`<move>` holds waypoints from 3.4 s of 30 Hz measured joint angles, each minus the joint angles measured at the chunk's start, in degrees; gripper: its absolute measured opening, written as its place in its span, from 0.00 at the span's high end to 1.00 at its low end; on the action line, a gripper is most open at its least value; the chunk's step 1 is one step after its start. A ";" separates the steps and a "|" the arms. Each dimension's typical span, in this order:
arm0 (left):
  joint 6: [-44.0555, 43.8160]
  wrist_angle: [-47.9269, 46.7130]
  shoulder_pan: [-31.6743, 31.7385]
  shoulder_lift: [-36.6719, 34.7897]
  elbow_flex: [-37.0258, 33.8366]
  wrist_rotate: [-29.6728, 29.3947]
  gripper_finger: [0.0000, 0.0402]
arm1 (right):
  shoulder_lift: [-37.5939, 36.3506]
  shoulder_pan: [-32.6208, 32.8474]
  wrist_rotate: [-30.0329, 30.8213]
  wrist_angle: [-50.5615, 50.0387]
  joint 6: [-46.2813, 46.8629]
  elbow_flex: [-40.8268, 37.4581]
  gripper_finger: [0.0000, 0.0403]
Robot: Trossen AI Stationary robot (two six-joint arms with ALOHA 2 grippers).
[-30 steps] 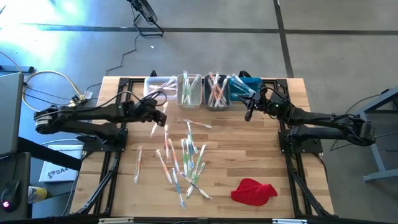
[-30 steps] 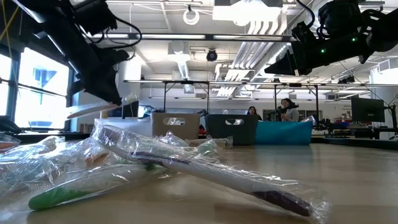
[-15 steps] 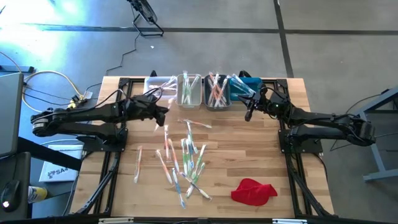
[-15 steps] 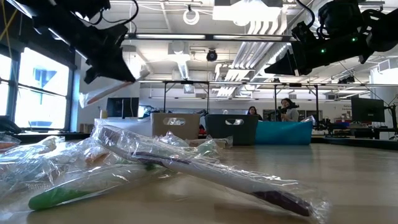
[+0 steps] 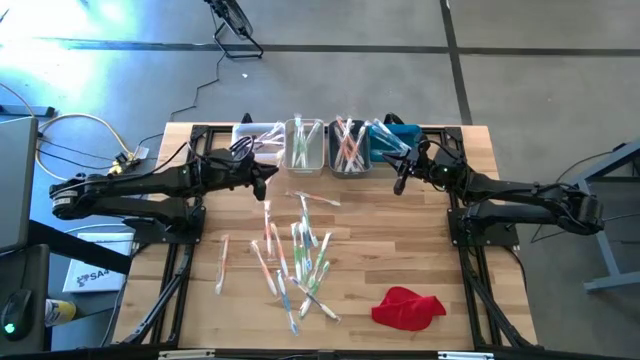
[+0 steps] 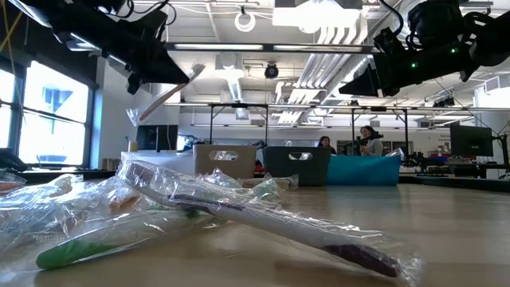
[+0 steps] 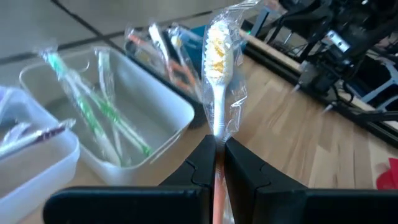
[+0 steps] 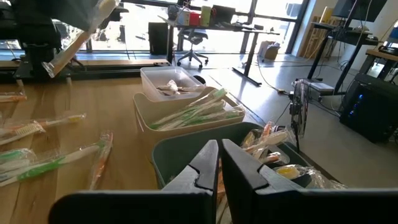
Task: Pick & Place Toothbrushes
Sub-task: Put the orange toothbrush into the dark green bin
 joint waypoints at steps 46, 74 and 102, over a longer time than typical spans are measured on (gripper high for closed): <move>3.18 44.78 7.15 26.16 0.18 8.59 0.96 | 0.01 0.00 0.00 0.02 -0.02 0.00 0.97; 7.58 40.96 8.64 49.76 27.27 13.33 0.96 | 0.00 0.00 -0.19 0.15 -0.17 0.00 0.97; 4.55 40.53 12.57 63.74 39.06 11.64 0.96 | 0.02 -0.02 0.09 0.02 -0.20 0.00 0.97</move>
